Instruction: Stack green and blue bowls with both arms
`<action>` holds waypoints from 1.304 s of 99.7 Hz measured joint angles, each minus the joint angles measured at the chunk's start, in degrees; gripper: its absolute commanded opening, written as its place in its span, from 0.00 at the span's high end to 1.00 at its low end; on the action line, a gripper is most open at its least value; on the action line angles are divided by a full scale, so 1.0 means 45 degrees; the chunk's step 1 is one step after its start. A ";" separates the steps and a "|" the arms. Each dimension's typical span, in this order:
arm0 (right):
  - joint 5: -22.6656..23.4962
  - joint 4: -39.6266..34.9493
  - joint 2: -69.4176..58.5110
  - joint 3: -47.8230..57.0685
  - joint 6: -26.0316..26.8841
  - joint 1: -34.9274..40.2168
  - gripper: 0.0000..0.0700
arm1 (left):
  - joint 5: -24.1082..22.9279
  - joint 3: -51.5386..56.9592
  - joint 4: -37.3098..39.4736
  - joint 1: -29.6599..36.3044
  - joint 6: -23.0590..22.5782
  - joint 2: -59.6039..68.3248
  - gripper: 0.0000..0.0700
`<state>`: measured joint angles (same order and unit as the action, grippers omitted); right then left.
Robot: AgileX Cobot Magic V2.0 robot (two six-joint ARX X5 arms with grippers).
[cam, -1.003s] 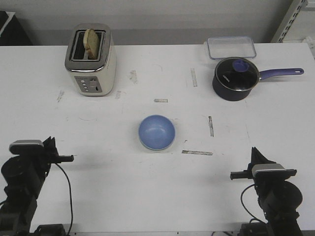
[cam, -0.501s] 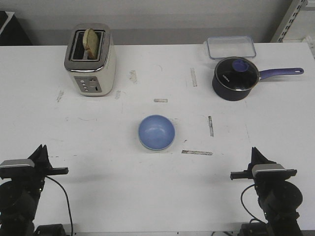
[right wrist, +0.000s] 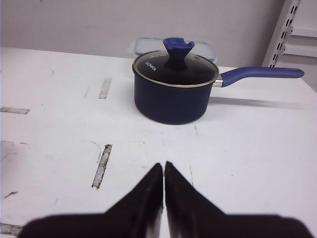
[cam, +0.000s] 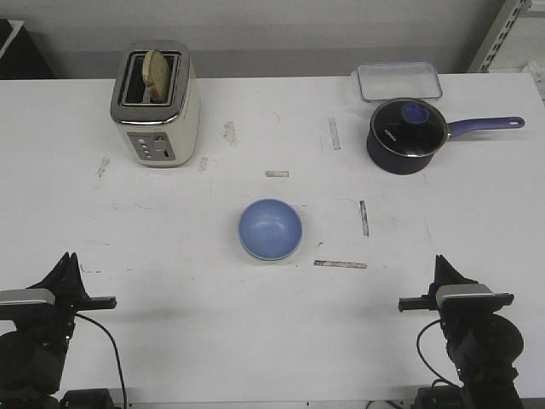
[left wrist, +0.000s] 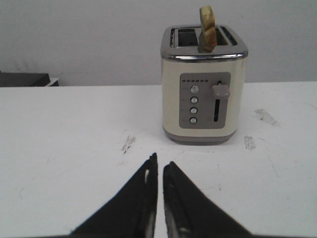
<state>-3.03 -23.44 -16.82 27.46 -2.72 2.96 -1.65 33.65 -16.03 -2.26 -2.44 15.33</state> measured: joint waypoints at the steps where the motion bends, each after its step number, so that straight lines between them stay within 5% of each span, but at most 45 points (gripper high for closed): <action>1: 0.0000 0.0000 0.0000 0.0000 0.0000 0.0000 1.00 | 0.0000 -0.0083 0.0112 0.0053 0.0000 -0.0044 1.00; 24: 0.0000 0.0000 0.0000 0.0000 0.0000 0.0000 1.00 | 0.0015 -0.3789 0.3084 0.0661 0.0005 -0.1734 1.00; 50: 0.0000 0.0000 0.0000 0.0000 0.0000 0.0000 1.00 | 0.0010 -0.7072 0.4371 0.0602 -0.0010 -0.3322 1.00; 130: -0.0005 0.0010 0.0000 0.0000 0.0000 0.0000 1.00 | 0.0024 -0.7048 0.4095 0.0539 0.0044 -0.3342 1.00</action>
<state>-3.05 -23.40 -16.82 27.46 -2.72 2.96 -1.54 1.93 2.39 0.16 -2.24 0.30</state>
